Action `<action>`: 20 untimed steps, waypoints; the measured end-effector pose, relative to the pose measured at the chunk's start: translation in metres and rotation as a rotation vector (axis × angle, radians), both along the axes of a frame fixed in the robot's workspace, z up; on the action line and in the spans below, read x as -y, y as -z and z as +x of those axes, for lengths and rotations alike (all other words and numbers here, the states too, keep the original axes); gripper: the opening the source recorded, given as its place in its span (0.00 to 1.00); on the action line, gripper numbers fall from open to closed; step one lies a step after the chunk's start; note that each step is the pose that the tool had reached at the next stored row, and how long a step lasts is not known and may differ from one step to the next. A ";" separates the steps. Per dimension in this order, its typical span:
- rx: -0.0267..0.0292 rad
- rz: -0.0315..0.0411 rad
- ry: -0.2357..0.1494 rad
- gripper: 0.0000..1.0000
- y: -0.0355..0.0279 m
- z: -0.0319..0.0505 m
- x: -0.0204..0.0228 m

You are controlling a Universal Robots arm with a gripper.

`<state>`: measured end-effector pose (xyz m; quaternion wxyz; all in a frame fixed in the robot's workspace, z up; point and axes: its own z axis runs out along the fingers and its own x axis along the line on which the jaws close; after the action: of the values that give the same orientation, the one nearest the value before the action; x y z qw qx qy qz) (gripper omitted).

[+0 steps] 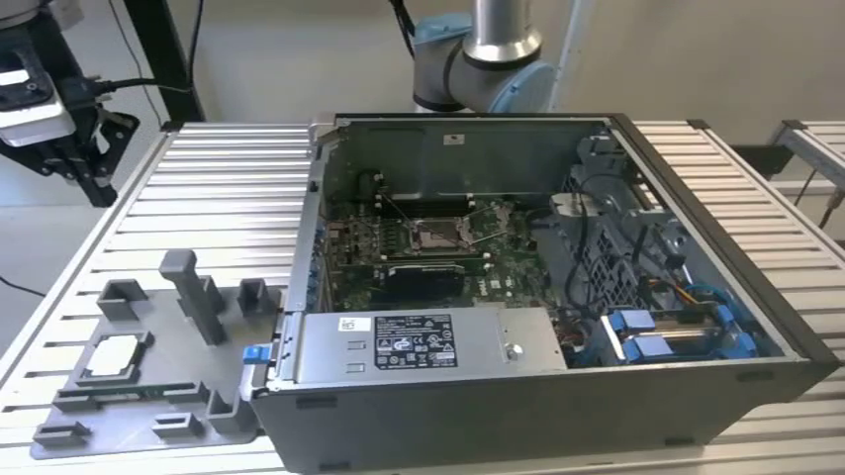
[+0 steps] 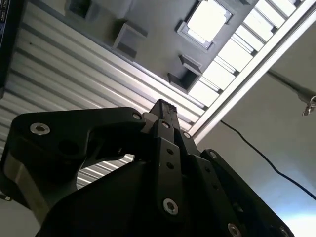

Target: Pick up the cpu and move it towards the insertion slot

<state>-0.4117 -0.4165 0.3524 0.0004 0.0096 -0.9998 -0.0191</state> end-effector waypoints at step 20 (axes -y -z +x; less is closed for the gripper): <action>0.0000 0.0000 0.000 0.00 0.0012 -0.0158 0.0408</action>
<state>-0.4276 -0.4574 0.3512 0.0004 0.0096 -0.9998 -0.0191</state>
